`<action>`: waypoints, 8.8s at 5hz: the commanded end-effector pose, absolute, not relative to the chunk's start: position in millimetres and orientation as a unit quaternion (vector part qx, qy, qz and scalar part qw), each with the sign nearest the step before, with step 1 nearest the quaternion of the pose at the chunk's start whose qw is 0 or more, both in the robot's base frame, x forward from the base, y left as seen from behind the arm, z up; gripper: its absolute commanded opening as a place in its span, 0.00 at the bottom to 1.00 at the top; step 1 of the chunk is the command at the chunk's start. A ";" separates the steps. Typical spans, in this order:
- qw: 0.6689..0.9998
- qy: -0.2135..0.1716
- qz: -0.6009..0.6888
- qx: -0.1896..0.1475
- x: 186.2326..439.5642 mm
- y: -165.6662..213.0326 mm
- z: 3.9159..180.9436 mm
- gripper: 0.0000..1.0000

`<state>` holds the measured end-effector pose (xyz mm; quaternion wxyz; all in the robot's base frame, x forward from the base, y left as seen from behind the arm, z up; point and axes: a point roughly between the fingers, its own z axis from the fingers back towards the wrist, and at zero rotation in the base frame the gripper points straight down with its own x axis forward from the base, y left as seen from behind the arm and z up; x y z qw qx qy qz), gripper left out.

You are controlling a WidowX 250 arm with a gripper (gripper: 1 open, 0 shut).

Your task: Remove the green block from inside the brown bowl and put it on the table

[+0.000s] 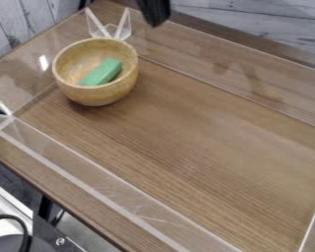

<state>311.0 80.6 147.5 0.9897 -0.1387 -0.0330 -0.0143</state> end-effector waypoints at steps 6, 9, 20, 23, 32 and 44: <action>0.982 -0.002 -0.154 -0.109 239.3 -29.5 104.6 0.00; 0.981 0.043 -0.166 -0.094 253.9 -8.3 66.9 0.00; 0.973 0.038 -0.213 -0.084 280.9 -46.9 24.4 1.00; 0.975 0.035 -0.200 -0.092 290.6 -34.2 29.7 1.00; 0.990 0.009 -0.097 -0.101 280.3 10.0 55.4 1.00; 0.997 -0.023 0.071 0.009 279.6 168.6 52.5 1.00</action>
